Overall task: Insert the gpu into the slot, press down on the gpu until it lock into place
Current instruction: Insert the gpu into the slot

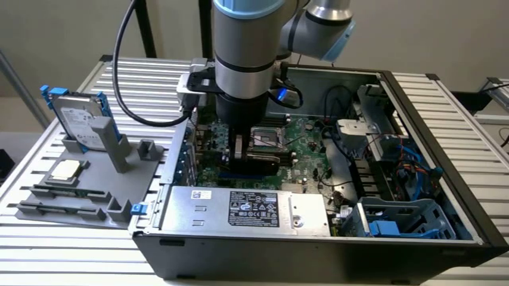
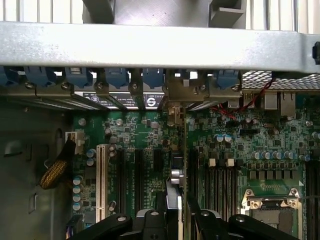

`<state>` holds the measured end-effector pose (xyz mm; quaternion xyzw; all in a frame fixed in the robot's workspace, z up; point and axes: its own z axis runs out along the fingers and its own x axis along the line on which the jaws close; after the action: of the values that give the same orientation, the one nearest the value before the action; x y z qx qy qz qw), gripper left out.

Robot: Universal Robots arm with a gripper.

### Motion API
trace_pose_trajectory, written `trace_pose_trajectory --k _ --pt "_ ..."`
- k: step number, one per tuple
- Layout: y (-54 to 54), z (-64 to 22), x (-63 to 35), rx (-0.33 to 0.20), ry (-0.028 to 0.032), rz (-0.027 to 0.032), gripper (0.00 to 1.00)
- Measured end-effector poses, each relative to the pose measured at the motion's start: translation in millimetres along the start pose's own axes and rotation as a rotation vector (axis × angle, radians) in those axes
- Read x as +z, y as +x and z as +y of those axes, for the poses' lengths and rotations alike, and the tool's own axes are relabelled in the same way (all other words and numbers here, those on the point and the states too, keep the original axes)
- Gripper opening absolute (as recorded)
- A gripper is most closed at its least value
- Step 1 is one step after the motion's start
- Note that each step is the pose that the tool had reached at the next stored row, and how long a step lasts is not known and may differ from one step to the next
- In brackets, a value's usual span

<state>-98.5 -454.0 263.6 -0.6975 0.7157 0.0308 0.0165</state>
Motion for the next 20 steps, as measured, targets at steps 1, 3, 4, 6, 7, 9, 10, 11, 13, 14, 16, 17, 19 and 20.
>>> trace_pose_trajectory --k 1,3,4,6,7,9,10,11,13,14,16,17,19,20 --pt "-0.3 0.0 0.1 0.0 0.0002 0.0001 0.26" --pt "-0.7 0.2 0.4 0.0 0.0004 0.0003 0.26" --pt "-0.7 0.4 0.4 0.0 0.0003 0.0008 0.26" --pt "-0.7 0.9 0.7 0.0 0.0004 0.0014 0.26" --pt "-0.7 1.3 0.9 0.0 0.0004 0.0017 0.26" --pt "-0.7 1.5 1.6 0.0 0.0005 0.0022 0.26" --pt "-0.6 1.5 2.0 0.0 0.0005 0.0022 0.26" --pt "-0.6 1.5 2.4 0.0 0.0006 0.0022 0.26" --pt "-0.6 1.6 3.3 -0.001 0.0006 0.0023 0.26" --pt "-0.5 1.6 3.6 -0.001 0.0005 0.0024 0.26" --pt "-0.5 1.6 4.3 -0.002 0.0005 0.0024 0.26" --pt "-0.4 1.6 4.7 -0.002 0.0004 0.0024 0.26" --pt "-0.4 1.5 5.4 -0.004 0.0002 0.0025 0.26" --pt "-0.4 1.6 5.8 -0.005 0.0001 0.0025 0.26"
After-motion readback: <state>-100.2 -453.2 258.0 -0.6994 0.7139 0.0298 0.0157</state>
